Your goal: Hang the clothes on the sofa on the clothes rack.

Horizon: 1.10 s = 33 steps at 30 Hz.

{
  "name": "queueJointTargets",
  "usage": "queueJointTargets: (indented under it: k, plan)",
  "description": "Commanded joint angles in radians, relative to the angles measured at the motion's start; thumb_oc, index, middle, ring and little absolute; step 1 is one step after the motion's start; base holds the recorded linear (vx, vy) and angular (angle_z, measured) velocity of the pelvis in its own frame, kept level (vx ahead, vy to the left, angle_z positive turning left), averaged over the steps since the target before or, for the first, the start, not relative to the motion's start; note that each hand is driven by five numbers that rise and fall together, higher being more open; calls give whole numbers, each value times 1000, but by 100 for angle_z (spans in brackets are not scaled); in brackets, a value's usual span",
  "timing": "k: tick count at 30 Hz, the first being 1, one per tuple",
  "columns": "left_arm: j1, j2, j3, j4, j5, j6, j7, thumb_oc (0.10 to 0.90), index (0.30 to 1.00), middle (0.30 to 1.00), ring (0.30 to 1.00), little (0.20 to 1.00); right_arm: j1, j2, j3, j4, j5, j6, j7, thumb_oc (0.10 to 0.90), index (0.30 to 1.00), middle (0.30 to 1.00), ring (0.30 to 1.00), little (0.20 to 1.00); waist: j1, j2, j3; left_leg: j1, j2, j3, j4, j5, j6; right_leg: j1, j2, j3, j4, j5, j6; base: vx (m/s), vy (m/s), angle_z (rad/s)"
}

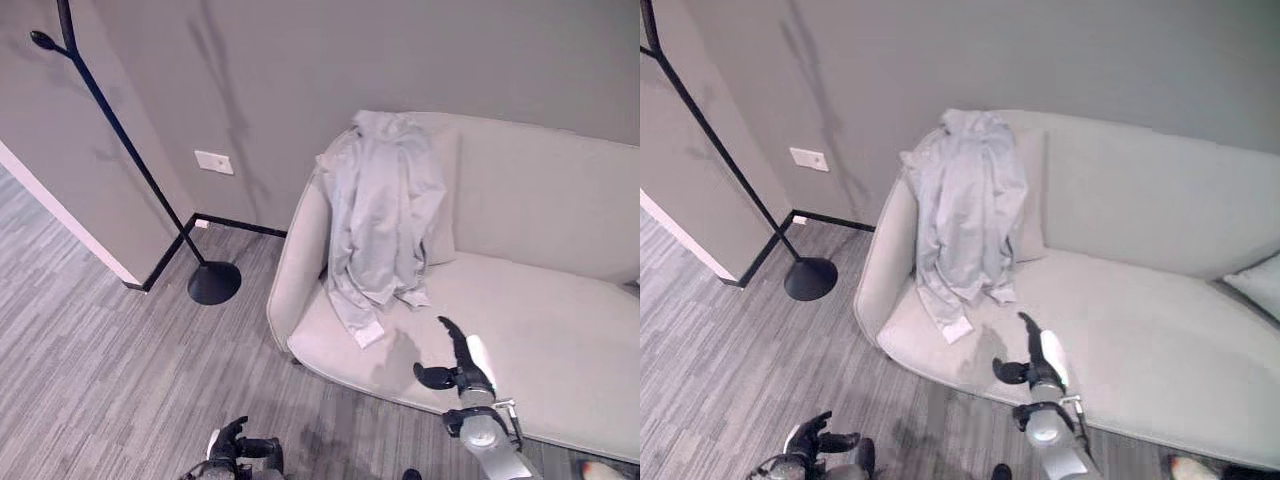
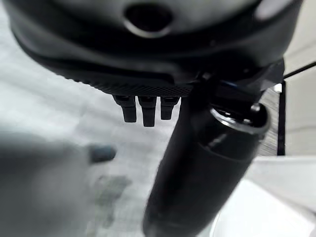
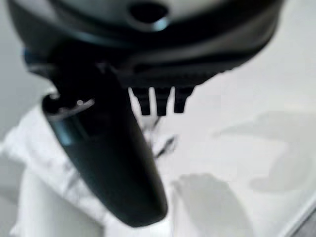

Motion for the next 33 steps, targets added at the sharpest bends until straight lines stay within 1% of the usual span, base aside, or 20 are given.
queueJointTargets:
  k: [1, 2, 5, 9, 11, 14, 16, 19, 21, 22, 23, 25, 26, 27, 28, 29, 30, 31, 32, 33]
  plan:
    - [52, -9, -3, 16, 49, 1, -22, 800, 900, 900, 900, 900, -95, -58, -67, -74, -63, -53, -66, 800, 900, 900, 900, 900, -18, 36, -30, -27, 33, -31, -24, -30, 1, 37, 120, 70, 91, -223, 108, 165, 476, -34]
    - [59, -12, -2, 23, 61, 2, -28, 800, 900, 900, 900, 900, -92, -62, -75, -75, -62, -52, -72, 800, 900, 900, 900, 900, -20, 37, -31, -12, 20, -28, -42, -24, 6, 34, 155, 82, 78, -241, 106, 141, 294, 12]
    - [77, -19, -5, 54, 87, -1, -31, 800, 900, 900, 900, 900, -103, -66, -97, -13, -73, -45, -122, 800, 900, 900, 900, 900, -15, 34, -27, 40, -11, -26, -93, -27, 14, 42, 223, 41, 28, -271, 87, 126, 164, 32]
    - [72, -24, -4, 51, 54, -3, -21, 800, 900, 900, 900, 900, -142, -54, -127, 69, -41, -25, -197, 800, 900, 900, 900, 900, -18, 19, -6, 51, -40, -67, -99, -30, 21, -12, 304, 108, -9, -261, 82, 75, 62, 24]
    - [68, -28, -8, 52, 53, -3, -17, 800, 900, 900, 900, 900, -159, -58, -139, 94, -35, -18, -231, 800, 900, 900, 900, 900, -18, 13, -7, 52, -58, -84, -113, -22, 24, -15, 329, 125, -46, -245, 78, 53, 18, 49]
    - [74, -40, -30, 54, 74, 0, -16, 800, 900, 900, 900, 900, -181, -60, -148, 104, -41, -13, -273, 800, 900, 900, 900, 900, -16, 9, -19, 64, -72, -85, -132, -21, 24, 2, 356, 96, -96, -232, 67, 77, -8, 38]
    - [79, -49, -38, 55, 81, 1, -16, 800, 900, 900, 900, 900, -184, -52, -138, 111, -46, -7, -285, 800, 900, 900, 900, 900, -13, 2, -22, 66, -77, -86, -116, -34, 24, 17, 359, 89, -109, -238, 61, 94, -57, -4]
    - [87, -60, -34, 52, 74, 2, -8, 800, 900, 900, 900, 900, -176, -41, -127, 118, -43, 0, -294, 800, 900, 900, 900, 900, -12, -2, -21, 67, -76, -94, -76, -58, 19, 32, 370, 107, -118, -242, 52, 92, -76, 0]
    - [106, -66, -25, 42, 48, -2, 5, 800, 900, 900, 900, 900, -150, -41, -127, 109, -28, -4, -287, 800, 900, 900, 900, 900, -11, 2, -27, 70, -66, -90, -16, -94, 12, 61, 371, 107, -138, -238, 45, 177, -121, -1]
    - [106, -69, -27, 41, 48, -2, 4, 800, 900, 900, 900, 900, -142, -36, -125, 106, -14, -9, -277, 800, 900, 900, 900, 900, -13, 4, -26, 64, -61, -84, 29, -107, -3, 73, 375, 111, -145, -243, 40, 98, -101, -1]
    - [105, -68, -35, 26, 47, -3, 6, 800, 900, 900, 900, 900, -136, -37, -126, 98, 4, -21, -271, 800, 900, 900, 900, 900, -14, 5, -15, 22, -49, -78, 125, -106, -19, 85, 373, 110, -151, -245, 32, 31, -101, 2]
    - [97, -59, -54, -16, 47, -12, 14, 800, 900, 900, 900, 900, -141, -44, -123, 89, 68, -62, -245, 800, 900, 900, 900, 900, -9, 15, 25, -91, -22, -92, 345, -54, -64, 110, 378, 115, -158, -248, 7, -19, -70, 17]
    - [96, -54, -57, -28, 46, -11, 17, 800, 900, 900, 900, 900, -143, -45, -119, 90, 94, -79, -223, 800, 900, 900, 900, 900, -5, 14, 29, -125, -25, -112, 396, -36, -64, 117, 379, 113, -166, -250, 0, 3, -32, 32]
    - [97, -54, -57, -28, 46, -11, 17, 800, 900, 900, 900, 900, -143, -45, -119, 90, 94, -79, -223, 800, 900, 900, 900, 900, -6, 15, 29, -127, -24, -113, 398, -37, -64, 116, 379, 112, -166, -250, 0, 94, 9, 1]
    - [103, -54, -65, -39, 38, -18, 21, 800, 900, 900, 900, 900, -153, -38, -110, 131, 151, -106, -209, 800, 900, 900, 900, 900, -4, 16, 26, -146, 11, -131, 356, -51, -60, 139, 369, 115, -194, -252, 11, 196, 88, -18]
    - [108, -56, -70, -34, 38, -19, 18, 800, 900, 900, 900, 900, -159, -32, -108, 152, 209, -124, -188, 800, 900, 900, 900, 900, -4, 19, 12, -116, 75, -127, 230, -47, -63, 145, 347, 107, -208, -255, 25, 199, 83, -35]
    - [108, -56, -70, -34, 38, -20, 18, 800, 900, 900, 900, 900, -159, -33, -108, 153, 209, -125, -188, 800, 900, 900, 900, 900, -2, 17, 14, -107, 75, -124, 220, -43, -64, 148, 346, 109, -208, -256, 25, 187, 131, -30]
    - [113, -59, -70, -21, 37, -19, 17, 800, 900, 900, 900, 900, -167, -28, -105, 171, 230, -130, -179, 800, 900, 900, 900, 900, 0, 24, 8, -100, 110, -131, 125, -9, -70, 151, 342, 109, -212, -258, 33, 129, 112, -34]
    - [117, -65, -82, -16, 39, -23, 28, 800, 900, 900, 900, 900, -179, -37, -92, 202, 231, -133, -175, 800, 900, 900, 900, 900, 5, 37, 9, -102, 145, -124, 39, 54, -81, 161, 336, 108, -222, -264, 43, 192, 167, -27]
    - [124, -69, -81, -8, 44, -24, 23, 800, 900, 900, 900, 900, -181, -37, -97, 213, 245, -145, -171, 800, 900, 900, 900, 900, 6, 48, 3, -71, 152, -123, -23, 64, -90, 164, 337, 121, -219, -278, 43, 215, 182, -9]
